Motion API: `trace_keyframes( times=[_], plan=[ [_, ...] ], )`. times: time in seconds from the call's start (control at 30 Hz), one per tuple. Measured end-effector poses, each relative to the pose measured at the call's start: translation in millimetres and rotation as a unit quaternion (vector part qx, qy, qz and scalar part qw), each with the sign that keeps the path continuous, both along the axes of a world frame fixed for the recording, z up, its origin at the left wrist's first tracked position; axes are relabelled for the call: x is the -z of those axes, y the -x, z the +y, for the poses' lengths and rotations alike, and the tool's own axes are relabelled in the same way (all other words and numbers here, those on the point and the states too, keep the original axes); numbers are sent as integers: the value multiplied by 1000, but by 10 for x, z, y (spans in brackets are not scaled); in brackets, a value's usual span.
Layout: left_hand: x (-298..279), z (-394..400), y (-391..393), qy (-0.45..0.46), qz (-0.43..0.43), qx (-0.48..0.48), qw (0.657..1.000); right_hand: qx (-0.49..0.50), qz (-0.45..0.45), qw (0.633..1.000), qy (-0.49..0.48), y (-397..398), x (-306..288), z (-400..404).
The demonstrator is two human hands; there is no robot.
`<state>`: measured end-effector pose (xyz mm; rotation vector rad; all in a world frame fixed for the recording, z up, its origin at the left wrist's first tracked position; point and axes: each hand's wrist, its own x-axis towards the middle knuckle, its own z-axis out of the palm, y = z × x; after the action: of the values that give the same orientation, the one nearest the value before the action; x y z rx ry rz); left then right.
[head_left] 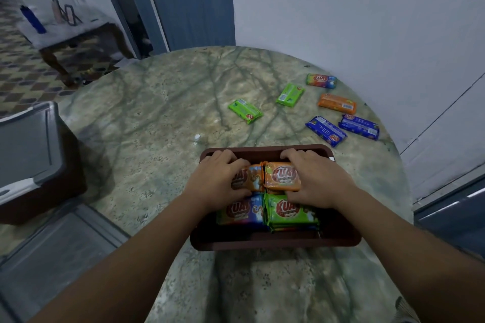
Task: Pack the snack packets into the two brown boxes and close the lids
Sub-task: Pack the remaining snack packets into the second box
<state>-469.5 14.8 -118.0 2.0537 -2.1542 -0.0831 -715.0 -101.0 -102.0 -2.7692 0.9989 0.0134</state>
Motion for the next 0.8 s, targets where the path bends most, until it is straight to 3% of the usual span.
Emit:
trace_keyframes(
  times=[0.33,0.5,0.67,0.73,0.8],
  plan=[
    [9,-22,2,-14,-26,17,999,-32,24,999,29,5,33,-37],
    [4,22,35,104,11,-36,994,-30,13,998,51,20,60,-35],
    [-4,48,77,121,23,-195,973,98,-140,975,139,72,66,6],
    [23,28,61,88,28,-245,965,169,-130,965,152,83,89,-7],
    [48,-13,39,41,42,-255,965,213,-100,968,91,71,107,-39]
  ],
)
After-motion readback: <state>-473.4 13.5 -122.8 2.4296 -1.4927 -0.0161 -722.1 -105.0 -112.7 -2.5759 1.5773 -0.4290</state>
